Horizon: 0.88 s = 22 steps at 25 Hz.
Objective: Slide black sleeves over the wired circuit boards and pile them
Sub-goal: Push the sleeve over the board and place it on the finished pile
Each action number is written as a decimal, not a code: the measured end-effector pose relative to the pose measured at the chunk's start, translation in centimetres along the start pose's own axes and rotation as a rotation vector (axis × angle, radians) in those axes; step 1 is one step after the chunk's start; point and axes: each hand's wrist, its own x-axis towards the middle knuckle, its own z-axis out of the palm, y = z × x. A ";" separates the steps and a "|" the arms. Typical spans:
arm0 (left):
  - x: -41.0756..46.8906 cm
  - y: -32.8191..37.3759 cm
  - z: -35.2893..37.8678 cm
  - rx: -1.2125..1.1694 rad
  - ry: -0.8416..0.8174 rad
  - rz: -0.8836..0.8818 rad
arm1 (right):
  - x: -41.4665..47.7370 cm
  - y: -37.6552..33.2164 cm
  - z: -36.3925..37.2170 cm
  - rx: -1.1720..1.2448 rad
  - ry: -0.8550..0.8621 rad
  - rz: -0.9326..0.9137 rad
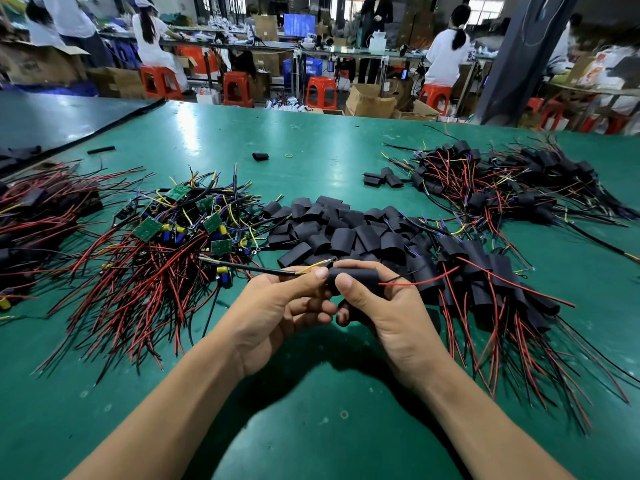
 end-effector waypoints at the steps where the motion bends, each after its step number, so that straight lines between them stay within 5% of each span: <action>1: 0.0 0.0 0.0 -0.011 -0.009 0.005 | 0.0 0.0 0.0 0.003 0.006 -0.003; 22: -0.1 -0.1 -0.4 0.021 -0.006 0.077 | -0.2 -0.4 1.3 0.202 0.061 0.150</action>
